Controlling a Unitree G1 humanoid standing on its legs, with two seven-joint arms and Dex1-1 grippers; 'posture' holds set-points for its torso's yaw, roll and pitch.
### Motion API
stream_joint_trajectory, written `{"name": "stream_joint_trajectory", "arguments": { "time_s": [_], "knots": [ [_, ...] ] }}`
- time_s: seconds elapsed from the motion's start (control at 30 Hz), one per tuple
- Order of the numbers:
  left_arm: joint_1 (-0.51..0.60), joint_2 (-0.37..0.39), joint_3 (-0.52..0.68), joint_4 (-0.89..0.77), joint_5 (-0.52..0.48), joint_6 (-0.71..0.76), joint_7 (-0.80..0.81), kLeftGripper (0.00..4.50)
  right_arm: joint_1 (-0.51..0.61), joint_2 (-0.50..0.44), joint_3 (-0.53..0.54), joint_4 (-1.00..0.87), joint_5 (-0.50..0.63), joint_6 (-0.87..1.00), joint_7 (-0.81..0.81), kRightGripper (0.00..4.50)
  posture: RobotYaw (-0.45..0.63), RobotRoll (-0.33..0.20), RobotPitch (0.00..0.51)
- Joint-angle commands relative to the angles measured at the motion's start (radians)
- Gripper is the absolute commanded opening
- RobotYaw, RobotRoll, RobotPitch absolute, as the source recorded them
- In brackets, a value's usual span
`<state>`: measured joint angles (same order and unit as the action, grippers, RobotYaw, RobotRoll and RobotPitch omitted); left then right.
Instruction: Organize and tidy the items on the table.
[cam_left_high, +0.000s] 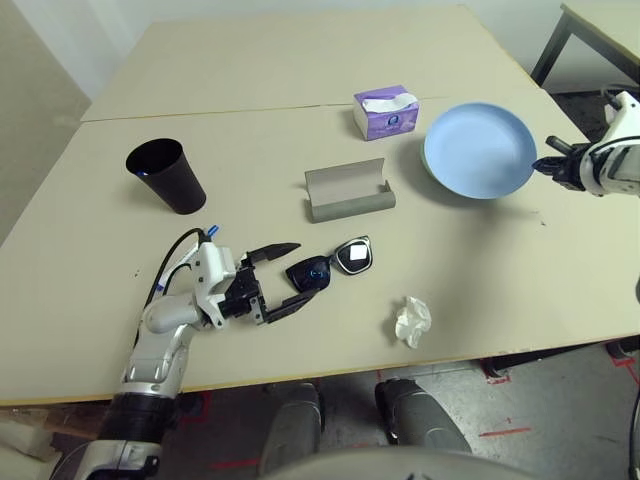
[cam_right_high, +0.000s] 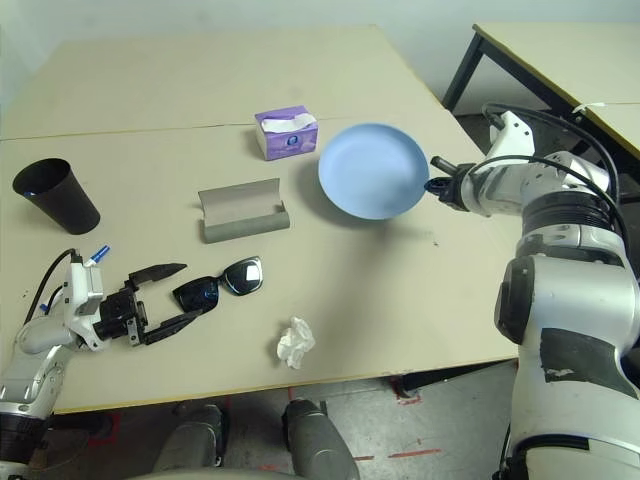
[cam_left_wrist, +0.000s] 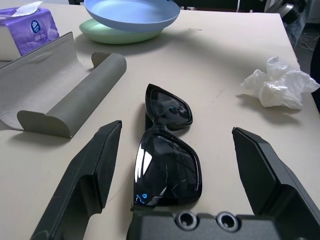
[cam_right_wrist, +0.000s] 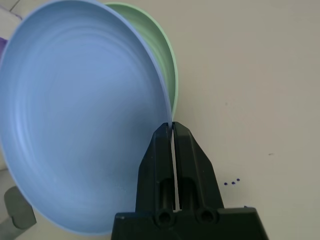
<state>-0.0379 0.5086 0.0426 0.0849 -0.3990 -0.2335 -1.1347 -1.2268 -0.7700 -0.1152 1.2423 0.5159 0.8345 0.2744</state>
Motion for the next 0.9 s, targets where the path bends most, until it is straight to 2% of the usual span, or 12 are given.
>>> {"name": "stream_joint_trajectory", "arguments": {
  "time_s": [0.03, 0.47, 0.5, 0.57, 0.83, 0.87, 0.9],
  "knots": [
    [0.014, 0.004, -0.018, -0.02, 0.006, 0.01, 0.001, 4.5, -0.022, 0.012, -0.05, 0.021, -0.048, -0.033, 0.004, 0.03, -0.08, 0.0, 0.147],
    [0.033, -0.004, -0.039, -0.046, 0.004, 0.02, 0.02, 4.5, -0.036, 0.054, -0.158, 0.04, -0.143, -0.09, -0.008, 0.03, -0.08, 0.0, 0.141],
    [0.034, -0.004, -0.039, -0.047, 0.004, 0.021, 0.021, 4.5, -0.038, 0.056, -0.162, 0.039, -0.149, -0.087, -0.005, 0.51, -0.07, 0.0, 0.141],
    [0.036, -0.004, -0.039, -0.048, 0.004, 0.021, 0.023, 4.5, -0.041, 0.057, -0.167, 0.037, -0.16, -0.083, 0.0, 1.03, -0.07, 0.0, 0.141],
    [0.031, -0.007, -0.045, -0.044, 0.009, 0.017, 0.025, 4.5, -0.063, 0.009, -0.153, 0.014, -0.201, -0.033, 0.06, 4.0, -0.08, 0.0, 0.139],
    [0.028, -0.006, -0.044, -0.042, 0.008, 0.018, 0.025, 4.5, -0.07, -0.009, -0.135, 0.0, -0.215, -0.014, 0.094, 4.33, -0.08, 0.0, 0.14],
    [0.025, -0.004, -0.042, -0.041, 0.007, 0.018, 0.024, 4.5, -0.077, -0.025, -0.113, -0.018, -0.23, 0.006, 0.135, 4.45, -0.09, 0.0, 0.141]
  ]
}}
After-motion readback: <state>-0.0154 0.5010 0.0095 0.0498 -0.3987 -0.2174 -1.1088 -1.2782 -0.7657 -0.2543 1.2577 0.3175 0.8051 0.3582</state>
